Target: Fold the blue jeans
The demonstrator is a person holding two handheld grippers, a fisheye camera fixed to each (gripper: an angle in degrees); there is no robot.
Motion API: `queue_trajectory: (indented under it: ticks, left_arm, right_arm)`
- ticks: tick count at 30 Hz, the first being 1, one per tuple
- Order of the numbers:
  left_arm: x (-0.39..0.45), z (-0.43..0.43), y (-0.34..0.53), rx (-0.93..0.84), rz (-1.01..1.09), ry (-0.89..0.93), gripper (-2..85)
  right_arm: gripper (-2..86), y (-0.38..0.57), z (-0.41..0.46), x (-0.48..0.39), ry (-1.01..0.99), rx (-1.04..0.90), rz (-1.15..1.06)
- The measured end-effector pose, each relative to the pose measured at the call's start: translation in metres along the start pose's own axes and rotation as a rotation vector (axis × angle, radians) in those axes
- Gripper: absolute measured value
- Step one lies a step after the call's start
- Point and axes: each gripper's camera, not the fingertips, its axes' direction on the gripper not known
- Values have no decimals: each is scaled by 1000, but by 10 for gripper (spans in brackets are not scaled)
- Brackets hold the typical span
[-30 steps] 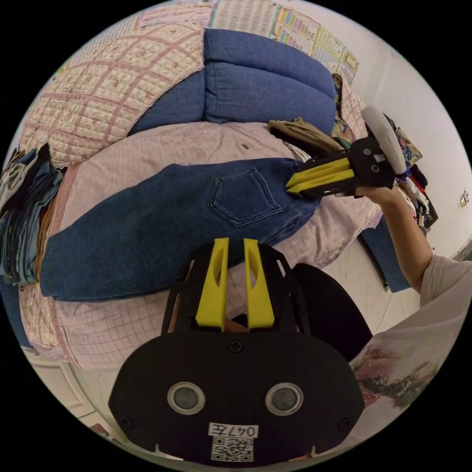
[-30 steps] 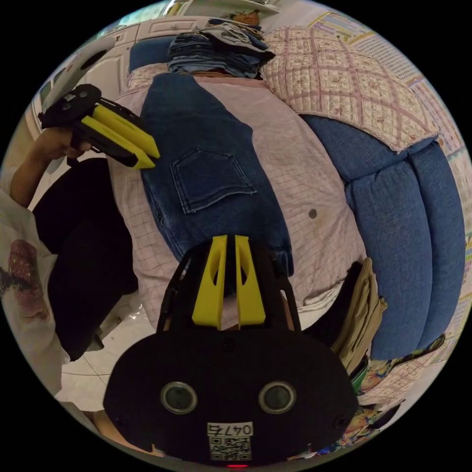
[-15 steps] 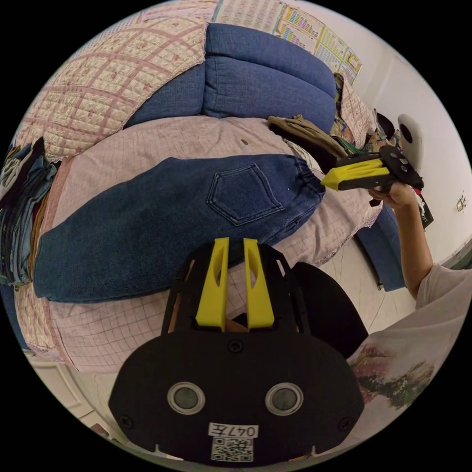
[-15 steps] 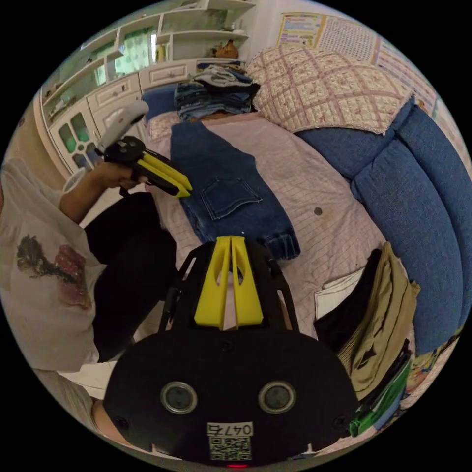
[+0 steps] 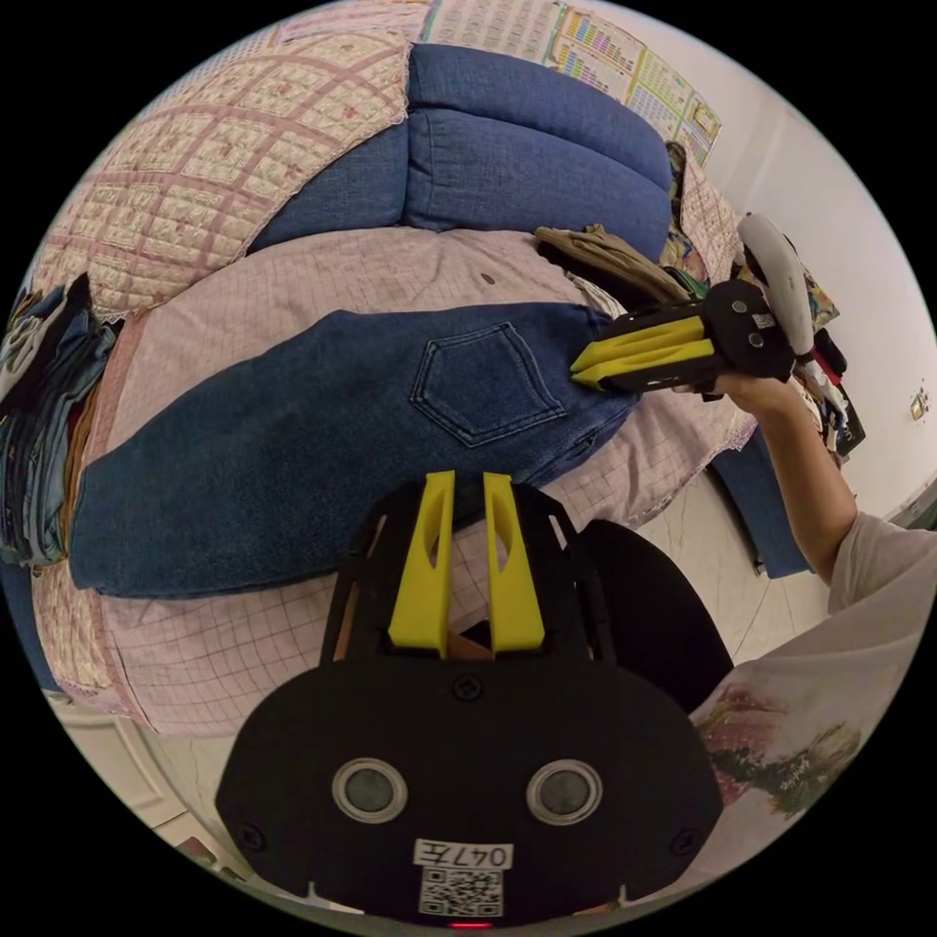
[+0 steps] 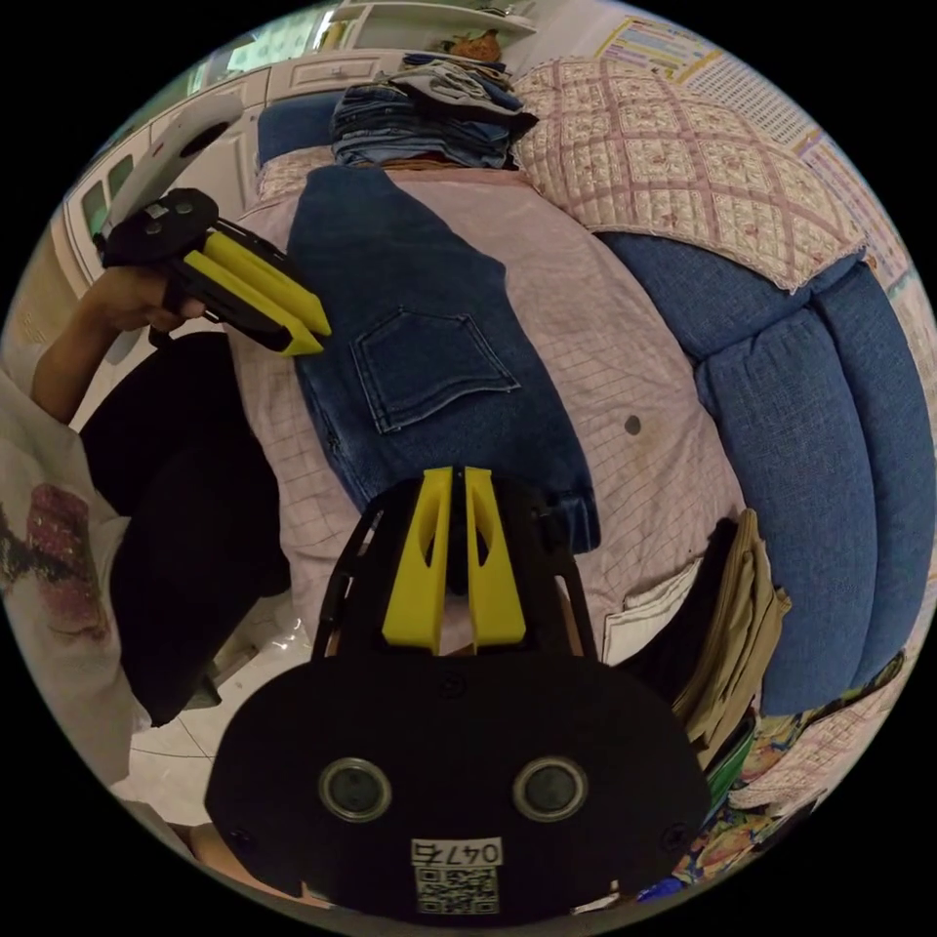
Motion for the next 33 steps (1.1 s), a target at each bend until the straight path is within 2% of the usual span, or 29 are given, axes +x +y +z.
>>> queue_trajectory:
  ticks: [4, 9, 12, 14, 20, 25, 33]
  left_arm:
    - [-6, 0, 1, 3, -6, 8, 53]
    - [-7, -5, 2, 1, -3, 0, 53]
    - [-8, -12, 2, 0, -5, 4, 53]
    - [-9, -19, 2, 0, -8, 8, 53]
    - [-7, -44, 2, -2, -5, 0, 53]
    - [-7, -72, 2, -4, -5, -1, 53]
    - [-5, -130, 2, -6, 5, -14, 52]
  right_arm:
    - [-4, 16, -7, 6, -3, 6, 6]
    - [-5, 56, -45, 33, -101, 98, 82]
    - [-5, 95, -79, 45, -206, 162, 108]
    - [-6, 133, -104, 53, -353, 207, 120]
    - [-1, 236, -134, 65, -636, 294, 235]
    - [18, 274, -163, 60, -613, 268, 243]
    - [29, 272, -213, 53, -476, 228, 195]
